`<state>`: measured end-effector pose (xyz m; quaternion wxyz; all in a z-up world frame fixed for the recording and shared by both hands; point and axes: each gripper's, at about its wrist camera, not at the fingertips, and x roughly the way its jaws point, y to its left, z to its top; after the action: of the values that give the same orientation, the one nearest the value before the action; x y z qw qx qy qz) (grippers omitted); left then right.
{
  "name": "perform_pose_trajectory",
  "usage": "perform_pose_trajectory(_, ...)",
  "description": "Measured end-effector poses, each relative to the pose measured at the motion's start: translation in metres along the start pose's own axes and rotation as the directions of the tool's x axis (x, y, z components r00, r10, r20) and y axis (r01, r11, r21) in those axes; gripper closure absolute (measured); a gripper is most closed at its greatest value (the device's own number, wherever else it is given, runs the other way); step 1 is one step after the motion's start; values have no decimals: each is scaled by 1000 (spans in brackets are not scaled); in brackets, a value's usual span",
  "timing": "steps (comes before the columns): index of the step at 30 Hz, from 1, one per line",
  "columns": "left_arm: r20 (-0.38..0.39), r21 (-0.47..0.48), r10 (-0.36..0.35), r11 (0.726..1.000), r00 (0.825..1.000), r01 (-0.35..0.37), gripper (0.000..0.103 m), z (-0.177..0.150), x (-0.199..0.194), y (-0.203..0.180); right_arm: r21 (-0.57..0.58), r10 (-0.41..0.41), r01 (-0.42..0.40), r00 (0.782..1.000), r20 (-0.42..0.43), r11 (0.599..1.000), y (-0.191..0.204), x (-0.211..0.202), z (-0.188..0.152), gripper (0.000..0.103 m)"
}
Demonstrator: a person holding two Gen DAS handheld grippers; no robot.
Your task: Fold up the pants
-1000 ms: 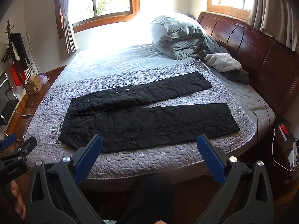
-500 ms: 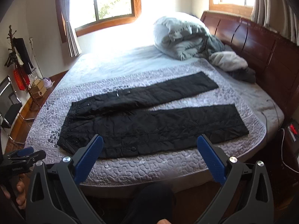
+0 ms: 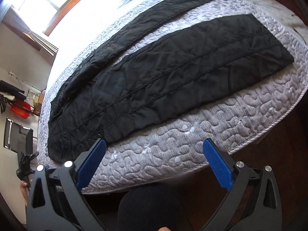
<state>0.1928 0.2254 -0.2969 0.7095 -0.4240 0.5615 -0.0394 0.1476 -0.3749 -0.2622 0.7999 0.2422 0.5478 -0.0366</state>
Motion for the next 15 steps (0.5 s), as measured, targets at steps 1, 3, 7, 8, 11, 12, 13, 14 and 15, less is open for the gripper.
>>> perform_pose_trajectory(1, -9, -16, -1, 1000, 1000, 1, 4, 4, 8, 2, 17, 10, -10, 1000, 3, 1000, -7, 3, 2, 2)
perform_pose_trajectory(3, -25, -58, 6, 998, 1000, -8, 4, 11, 21, 6, 44, 38, -39, 999, 15, 998, -19, 8, 7, 3)
perform_pose_trajectory(7, -6, -83, 7, 996, 1000, -8, 34, 17, 33, -1, 117, 113, -116, 993, 34, 986, -53, 7, 21, 3)
perform_pose_trajectory(8, -22, -79, 54, 995, 998, -56, 48, 17, 38, -3, 149, 121, -128, 991, 54, 981, -66, 4, 27, 3)
perform_pose_trajectory(11, -30, -100, 77, 992, 997, -80, 64, 21, 45, 0, 256, 146, -173, 982, 122, 951, -119, -7, 46, 3)
perform_pose_trajectory(12, -27, -108, 65, 992, 998, -67, 69, 22, 47, 1, 296, 146, -183, 979, 142, 937, -139, -10, 54, 8)
perform_pose_trajectory(13, -24, -114, 55, 992, 998, -57, 70, 21, 48, 3, 338, 147, -192, 977, 155, 921, -159, -11, 60, 27)
perform_pose_trajectory(14, -19, -118, 54, 991, 998, -56, 71, 21, 50, 4, 383, 150, -203, 975, 165, 901, -180, -12, 67, 40)
perform_pose_trajectory(15, -14, -119, 58, 991, 998, -59, 71, 21, 53, 4, 422, 147, -209, 974, 173, 882, -199, -13, 72, 45)
